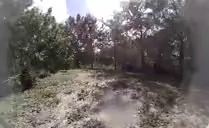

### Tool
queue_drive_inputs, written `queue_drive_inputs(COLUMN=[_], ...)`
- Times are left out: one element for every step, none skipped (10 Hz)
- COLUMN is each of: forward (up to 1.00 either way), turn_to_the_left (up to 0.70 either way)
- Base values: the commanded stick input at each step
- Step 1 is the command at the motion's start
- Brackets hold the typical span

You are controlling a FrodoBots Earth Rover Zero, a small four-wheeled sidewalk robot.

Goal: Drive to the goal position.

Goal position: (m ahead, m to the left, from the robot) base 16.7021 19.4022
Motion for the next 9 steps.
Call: queue_drive_inputs(forward=[0.85,0.85,0.85,0.85,0.85,0.85,0.85,0.85,0.85], turn_to_the_left=[0.0,0.0,0.0,0.0,0.0,0.0,0.0,0.0,0.0])
